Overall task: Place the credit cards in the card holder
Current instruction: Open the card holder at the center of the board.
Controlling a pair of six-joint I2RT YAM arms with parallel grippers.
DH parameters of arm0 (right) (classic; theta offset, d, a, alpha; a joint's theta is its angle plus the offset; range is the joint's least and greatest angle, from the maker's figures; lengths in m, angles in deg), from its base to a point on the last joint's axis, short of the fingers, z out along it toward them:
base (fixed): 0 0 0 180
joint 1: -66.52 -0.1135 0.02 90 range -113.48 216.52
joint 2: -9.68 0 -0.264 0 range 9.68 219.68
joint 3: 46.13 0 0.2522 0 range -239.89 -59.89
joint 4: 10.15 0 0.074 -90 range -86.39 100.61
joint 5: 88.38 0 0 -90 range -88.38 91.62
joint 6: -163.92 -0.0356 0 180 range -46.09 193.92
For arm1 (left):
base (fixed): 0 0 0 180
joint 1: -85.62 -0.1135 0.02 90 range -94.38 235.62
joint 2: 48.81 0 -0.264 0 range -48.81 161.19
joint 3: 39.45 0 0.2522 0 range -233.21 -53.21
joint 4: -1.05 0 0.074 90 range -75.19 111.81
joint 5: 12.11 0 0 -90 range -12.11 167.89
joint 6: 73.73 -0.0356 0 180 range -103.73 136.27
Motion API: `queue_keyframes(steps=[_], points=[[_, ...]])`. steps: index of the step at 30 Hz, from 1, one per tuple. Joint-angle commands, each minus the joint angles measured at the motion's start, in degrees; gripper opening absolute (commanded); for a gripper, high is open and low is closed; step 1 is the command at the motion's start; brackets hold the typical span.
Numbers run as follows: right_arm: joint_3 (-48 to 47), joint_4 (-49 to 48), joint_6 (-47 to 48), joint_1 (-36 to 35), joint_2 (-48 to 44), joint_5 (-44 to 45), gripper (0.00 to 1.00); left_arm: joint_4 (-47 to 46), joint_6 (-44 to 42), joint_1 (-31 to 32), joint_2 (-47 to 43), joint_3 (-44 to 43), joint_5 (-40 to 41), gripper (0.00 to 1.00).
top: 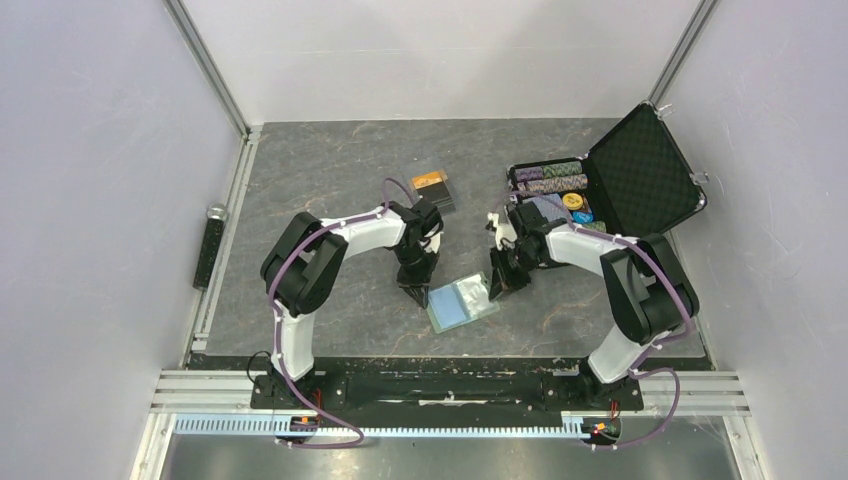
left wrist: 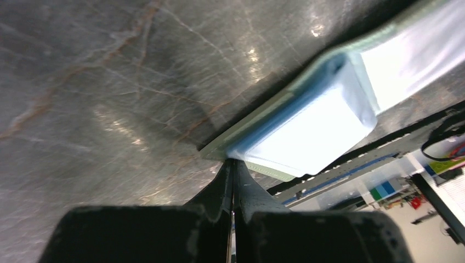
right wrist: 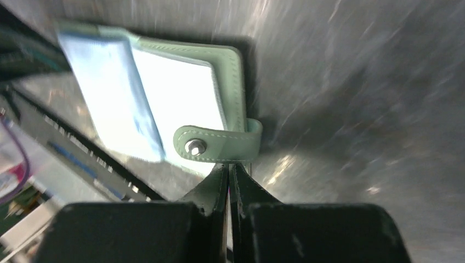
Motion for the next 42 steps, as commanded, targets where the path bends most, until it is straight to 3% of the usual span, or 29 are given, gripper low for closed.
queue_keyframes(steps=[1, 8, 19, 26, 33, 42], points=[[4.97, 8.86, 1.53, -0.53, -1.66, -3.66, 0.0, -1.25, -7.83, -1.63, 2.82, -0.51, 17.86, 0.04], [6.29, 8.93, -0.51, -0.63, -3.84, -11.12, 0.0, -0.67, -8.74, -1.63, 0.91, -0.55, 18.2, 0.18], [-3.48, 13.62, 0.63, -0.63, -6.92, -14.11, 0.0, 0.42, -8.81, -1.63, -8.71, -3.76, 17.36, 0.44], [-8.56, 13.7, 0.79, -0.6, -7.61, -13.34, 0.0, -2.79, -5.21, -3.98, -11.51, -6.0, 10.19, 0.53], [-9.82, 10.24, -1.03, -0.6, -6.17, -14.82, 0.0, -16.19, 6.14, -12.69, -12.07, -6.07, -0.1, 0.59], [-8.09, 8.05, -3.1, -0.59, -6.27, -14.88, 0.0, -19.05, 14.34, -16.22, -2.09, -18.6, 6.32, 0.64]])
